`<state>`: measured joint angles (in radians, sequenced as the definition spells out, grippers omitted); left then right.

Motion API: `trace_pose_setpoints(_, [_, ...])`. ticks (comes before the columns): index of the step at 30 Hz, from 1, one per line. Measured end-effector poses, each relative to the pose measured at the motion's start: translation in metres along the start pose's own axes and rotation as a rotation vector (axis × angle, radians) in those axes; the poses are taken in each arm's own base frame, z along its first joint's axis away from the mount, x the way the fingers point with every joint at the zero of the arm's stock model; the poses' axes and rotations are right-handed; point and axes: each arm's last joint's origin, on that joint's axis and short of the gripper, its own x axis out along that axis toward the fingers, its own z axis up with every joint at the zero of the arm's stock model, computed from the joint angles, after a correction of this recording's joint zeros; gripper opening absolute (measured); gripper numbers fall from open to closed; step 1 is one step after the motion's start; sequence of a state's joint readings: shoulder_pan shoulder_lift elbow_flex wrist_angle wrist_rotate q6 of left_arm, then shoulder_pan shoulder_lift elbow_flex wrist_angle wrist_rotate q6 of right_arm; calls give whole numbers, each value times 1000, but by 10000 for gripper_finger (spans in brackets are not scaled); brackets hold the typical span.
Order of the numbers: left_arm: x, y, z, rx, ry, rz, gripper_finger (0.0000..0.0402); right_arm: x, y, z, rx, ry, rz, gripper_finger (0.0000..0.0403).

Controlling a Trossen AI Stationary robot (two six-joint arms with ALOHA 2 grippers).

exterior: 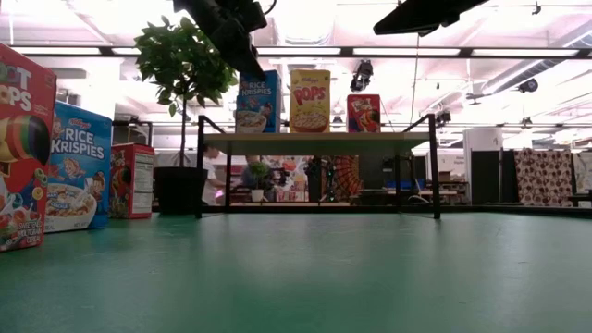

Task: Stack cereal on shelf
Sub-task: Put the right blue cereal box on the shelf

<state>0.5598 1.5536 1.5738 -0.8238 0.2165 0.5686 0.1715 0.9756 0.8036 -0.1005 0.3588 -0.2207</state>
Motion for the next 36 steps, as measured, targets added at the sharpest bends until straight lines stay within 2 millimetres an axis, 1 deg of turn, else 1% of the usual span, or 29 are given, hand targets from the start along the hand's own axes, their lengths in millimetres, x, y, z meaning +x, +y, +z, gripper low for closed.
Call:
trace_pose_setpoints(8, [0,0,0,0,1,-1,190,0,0,0,0,0,0,33])
trace_pose_setpoints(15, [0,0,-1,7,6,-3,189,0,0,0,0,0,0,33])
trace_pose_setpoints(19, [-5,1,-1,22,0,7,189,0,0,0,0,0,0,33])
trace_pose_setpoints(26, [-17,10,-7,19,18,83,189,0,0,0,0,0,0,34])
trace_pose_setpoints(36, [-23,27,-19,-22,36,132,189,0,0,0,0,0,0,34])
